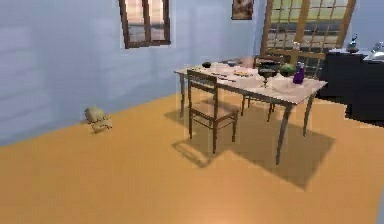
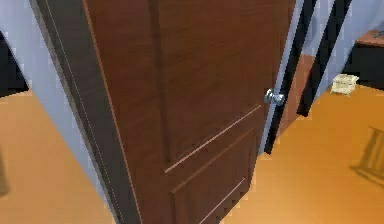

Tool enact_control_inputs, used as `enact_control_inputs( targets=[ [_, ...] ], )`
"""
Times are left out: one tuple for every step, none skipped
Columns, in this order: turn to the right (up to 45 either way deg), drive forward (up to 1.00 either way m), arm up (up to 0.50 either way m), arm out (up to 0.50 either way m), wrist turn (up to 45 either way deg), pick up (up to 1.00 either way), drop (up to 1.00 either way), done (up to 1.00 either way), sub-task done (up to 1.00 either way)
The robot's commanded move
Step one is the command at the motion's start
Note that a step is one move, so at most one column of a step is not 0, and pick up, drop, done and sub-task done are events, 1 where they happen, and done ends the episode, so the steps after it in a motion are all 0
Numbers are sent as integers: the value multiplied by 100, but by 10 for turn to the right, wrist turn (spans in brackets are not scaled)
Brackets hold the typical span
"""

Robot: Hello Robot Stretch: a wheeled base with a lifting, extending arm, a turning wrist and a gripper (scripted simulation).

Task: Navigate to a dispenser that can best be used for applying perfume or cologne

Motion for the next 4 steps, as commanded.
enact_control_inputs(
  targets=[
    [0, 30, 0, 0, 0, 0, 0, 0, 0],
    [450, 0, 0, 0, 0, 0, 0, 0, 0],
    [0, 100, 0, 0, 0, 0, 0, 0, 0],
    [60, 0, 0, 0, 0, 0, 0, 0, 0]
  ],
)
